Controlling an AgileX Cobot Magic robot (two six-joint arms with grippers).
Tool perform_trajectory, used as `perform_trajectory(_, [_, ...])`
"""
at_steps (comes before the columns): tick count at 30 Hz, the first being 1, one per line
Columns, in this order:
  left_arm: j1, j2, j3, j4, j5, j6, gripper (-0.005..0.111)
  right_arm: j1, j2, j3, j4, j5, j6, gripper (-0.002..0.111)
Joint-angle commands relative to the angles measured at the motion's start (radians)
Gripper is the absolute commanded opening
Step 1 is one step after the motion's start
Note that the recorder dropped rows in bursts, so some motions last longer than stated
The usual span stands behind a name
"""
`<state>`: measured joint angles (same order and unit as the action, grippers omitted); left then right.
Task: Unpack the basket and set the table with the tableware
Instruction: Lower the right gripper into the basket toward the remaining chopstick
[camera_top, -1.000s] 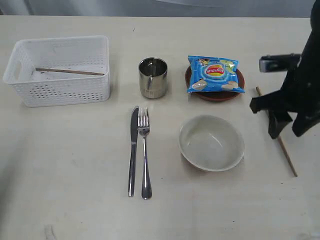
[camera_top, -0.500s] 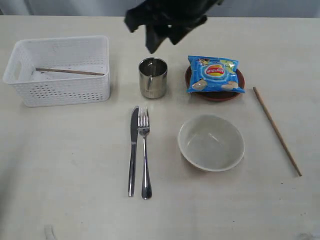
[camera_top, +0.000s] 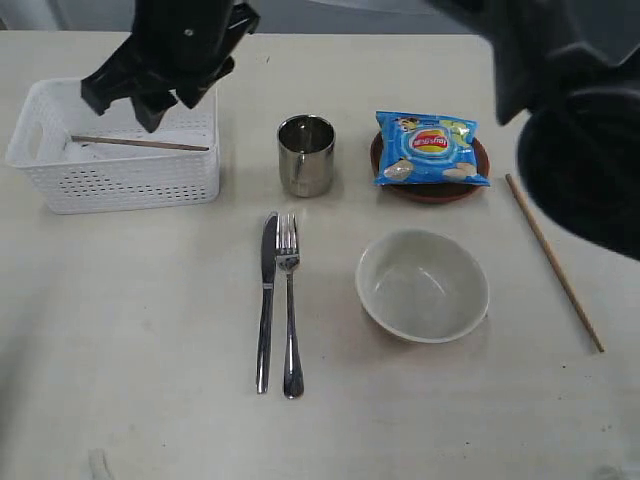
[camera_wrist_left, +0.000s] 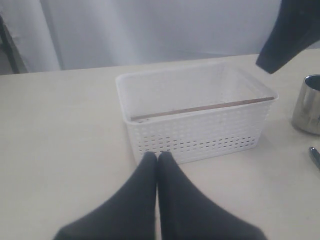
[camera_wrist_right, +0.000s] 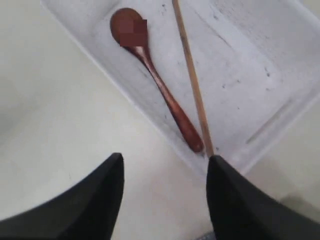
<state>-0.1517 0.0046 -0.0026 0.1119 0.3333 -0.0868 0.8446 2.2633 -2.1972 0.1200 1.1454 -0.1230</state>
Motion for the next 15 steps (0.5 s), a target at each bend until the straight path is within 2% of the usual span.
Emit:
perform_trajectory(1, [0.003,-0.005,0.003,-0.004,-0.007,0.002,0.000,0.015,0.074,-0.074,-0.062,-0.040,0.059,0.049])
perform_trajectory(8, [0.003,-0.005,0.003,-0.004,-0.007,0.002,0.000,0.015,0.169,-0.158,-0.054,-0.027,0.066,0.049])
perform_trajectory(15, [0.003,-0.005,0.003,-0.004,-0.007,0.002,0.000,0.015,0.219,-0.168,-0.067,-0.067,0.066,0.049])
